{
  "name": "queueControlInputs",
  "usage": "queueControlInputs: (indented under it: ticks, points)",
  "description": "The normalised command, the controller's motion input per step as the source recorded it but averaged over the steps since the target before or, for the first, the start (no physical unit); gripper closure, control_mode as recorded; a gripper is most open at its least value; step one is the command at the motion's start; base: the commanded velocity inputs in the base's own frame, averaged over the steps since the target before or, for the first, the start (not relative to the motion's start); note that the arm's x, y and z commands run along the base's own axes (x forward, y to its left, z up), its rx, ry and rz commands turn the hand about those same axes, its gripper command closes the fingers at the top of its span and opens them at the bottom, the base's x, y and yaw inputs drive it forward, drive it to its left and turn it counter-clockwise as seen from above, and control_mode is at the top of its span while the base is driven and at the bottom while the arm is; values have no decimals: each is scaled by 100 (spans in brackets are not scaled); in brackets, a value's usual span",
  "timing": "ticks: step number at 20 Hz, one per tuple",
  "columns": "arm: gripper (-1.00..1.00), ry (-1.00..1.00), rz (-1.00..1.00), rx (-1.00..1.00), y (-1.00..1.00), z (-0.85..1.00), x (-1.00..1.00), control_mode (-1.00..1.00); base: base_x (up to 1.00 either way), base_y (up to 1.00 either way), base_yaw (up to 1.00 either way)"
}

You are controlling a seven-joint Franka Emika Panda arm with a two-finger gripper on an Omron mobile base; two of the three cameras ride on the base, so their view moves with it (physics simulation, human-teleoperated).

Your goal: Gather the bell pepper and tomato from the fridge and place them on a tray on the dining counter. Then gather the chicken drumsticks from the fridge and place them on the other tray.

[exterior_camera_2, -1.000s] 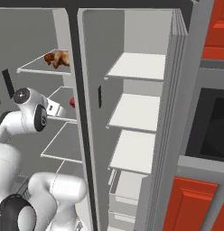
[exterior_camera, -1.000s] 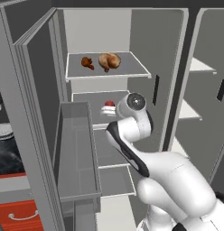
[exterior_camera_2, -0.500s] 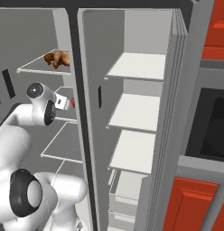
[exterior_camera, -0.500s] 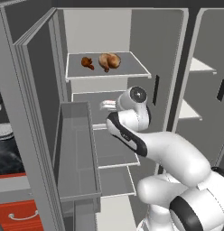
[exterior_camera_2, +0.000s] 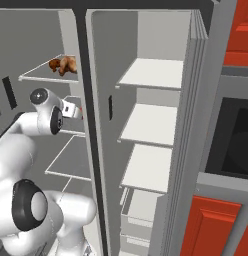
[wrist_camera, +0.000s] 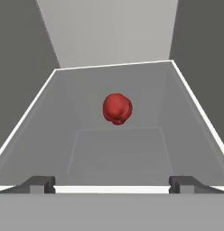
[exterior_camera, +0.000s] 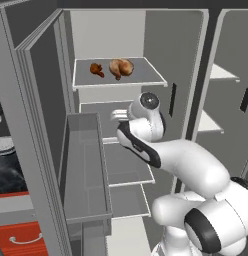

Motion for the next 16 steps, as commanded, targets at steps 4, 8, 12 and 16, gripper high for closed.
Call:
queueControlInputs:
  ticks: [4, 8, 12, 16]
  points:
    - [-100, 3, 0, -6, 0, -2, 26, -100, 0, 0, 0]
    - [-100, 8, 0, -4, 0, -1, 40, -100, 0, 0, 0]
    - [-100, 8, 0, -4, 0, -5, 37, -100, 0, 0, 0]
    - [-100, 3, 0, -5, 0, -20, 31, -100, 0, 0, 0]
